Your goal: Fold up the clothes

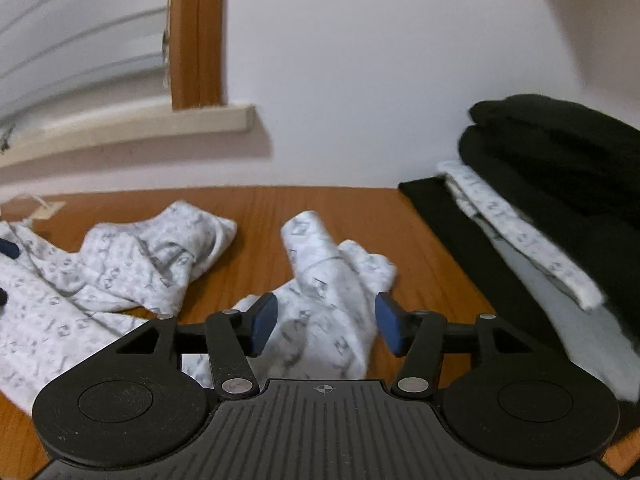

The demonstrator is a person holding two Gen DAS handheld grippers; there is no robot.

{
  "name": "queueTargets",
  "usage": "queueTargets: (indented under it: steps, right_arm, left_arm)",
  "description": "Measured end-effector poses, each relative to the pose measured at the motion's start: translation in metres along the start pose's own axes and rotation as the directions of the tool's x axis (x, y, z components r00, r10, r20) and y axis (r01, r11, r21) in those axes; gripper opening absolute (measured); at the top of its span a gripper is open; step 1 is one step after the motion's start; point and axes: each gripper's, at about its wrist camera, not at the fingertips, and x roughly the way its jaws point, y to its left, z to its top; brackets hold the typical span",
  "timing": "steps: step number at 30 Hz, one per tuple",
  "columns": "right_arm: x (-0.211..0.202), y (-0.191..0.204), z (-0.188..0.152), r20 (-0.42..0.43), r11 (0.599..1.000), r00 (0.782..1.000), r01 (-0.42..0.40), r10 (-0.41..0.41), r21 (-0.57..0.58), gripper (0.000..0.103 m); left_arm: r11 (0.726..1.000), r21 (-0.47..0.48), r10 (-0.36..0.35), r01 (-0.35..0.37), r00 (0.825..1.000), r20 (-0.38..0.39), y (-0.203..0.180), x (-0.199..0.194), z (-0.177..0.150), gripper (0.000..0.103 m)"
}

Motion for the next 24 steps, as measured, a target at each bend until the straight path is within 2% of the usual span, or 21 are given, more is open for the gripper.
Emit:
queueTargets:
  steps: [2, 3, 4, 5, 6, 7, 10, 12, 15, 18, 20, 21, 23, 24]
  right_arm:
    - [0.012, -0.001, 0.003, -0.018, 1.000, 1.000, 0.019, -0.019, -0.002, 0.051]
    - [0.016, -0.004, 0.003, -0.024, 1.000, 0.999, 0.031, -0.031, 0.005, 0.044]
    - [0.019, -0.007, 0.003, -0.029, 0.999, 0.999, 0.043, -0.043, 0.013, 0.022]
    - [0.021, -0.010, 0.003, -0.029, 0.998, 0.998, 0.052, -0.052, 0.023, 0.020]
    - [0.020, -0.014, 0.004, -0.019, 0.998, 0.999, 0.051, -0.050, 0.038, 0.017]
    - [0.018, -0.019, 0.004, -0.007, 0.997, 0.999, 0.047, -0.047, 0.053, 0.006]
    - [-0.002, -0.034, 0.009, 0.070, 0.993, 0.995, 0.060, -0.067, 0.103, 0.005]
    - [-0.022, -0.045, 0.012, 0.115, 0.990, 0.990, 0.069, -0.083, 0.123, 0.004]
    - [-0.054, -0.061, 0.013, 0.158, 0.987, 0.983, 0.076, -0.098, 0.139, 0.004]
    - [-0.079, -0.075, 0.002, 0.144, 0.984, 0.983, 0.095, -0.117, 0.149, 0.004]
    - [-0.083, -0.084, -0.009, 0.093, 0.981, 0.991, 0.080, -0.098, 0.177, 0.006]
    - [-0.085, -0.089, -0.015, 0.066, 0.979, 0.994, 0.072, -0.086, 0.193, 0.010]
    - [-0.083, -0.093, -0.025, 0.030, 0.974, 0.992, 0.117, -0.125, 0.194, 0.030]
    - [-0.081, -0.095, -0.030, 0.012, 0.971, 0.989, 0.143, -0.149, 0.193, 0.032]
  left_arm:
    - [1.000, 0.004, -0.003, 0.003, 1.000, -0.005, 0.000, 0.004, 0.002, 0.057]
    - [1.000, 0.009, -0.003, 0.003, 1.000, -0.008, 0.000, 0.006, 0.003, 0.049]
    - [1.000, 0.013, -0.004, 0.004, 1.000, -0.013, 0.001, 0.009, 0.003, 0.040]
    - [1.000, 0.007, -0.009, 0.009, 1.000, -0.018, 0.002, 0.010, 0.004, 0.035]
    - [1.000, -0.011, -0.020, 0.020, 1.000, -0.015, 0.005, 0.011, 0.004, 0.023]
    - [0.999, -0.030, -0.030, 0.030, 0.999, -0.009, 0.009, 0.010, 0.005, 0.013]
    - [0.995, -0.092, -0.046, 0.050, 0.998, 0.046, 0.018, 0.001, 0.008, 0.005]
    - [0.992, -0.113, -0.045, 0.055, 0.995, 0.088, 0.022, -0.010, 0.010, 0.005]
    - [0.994, -0.112, 0.010, 0.007, 0.989, 0.148, 0.021, -0.027, 0.014, 0.004]
    - [0.993, -0.115, -0.001, 0.019, 0.988, 0.156, 0.021, -0.034, 0.018, 0.004]
    - [0.993, -0.112, -0.005, 0.020, 0.991, 0.131, 0.021, -0.029, 0.020, 0.004]
    - [0.994, -0.110, -0.004, 0.017, 0.993, 0.116, 0.021, -0.026, 0.020, 0.004]
    - [0.994, -0.109, -0.007, 0.017, 0.996, 0.090, 0.022, -0.017, 0.017, 0.004]
    - [0.994, -0.112, -0.009, 0.018, 0.997, 0.076, 0.023, -0.012, 0.015, 0.004]
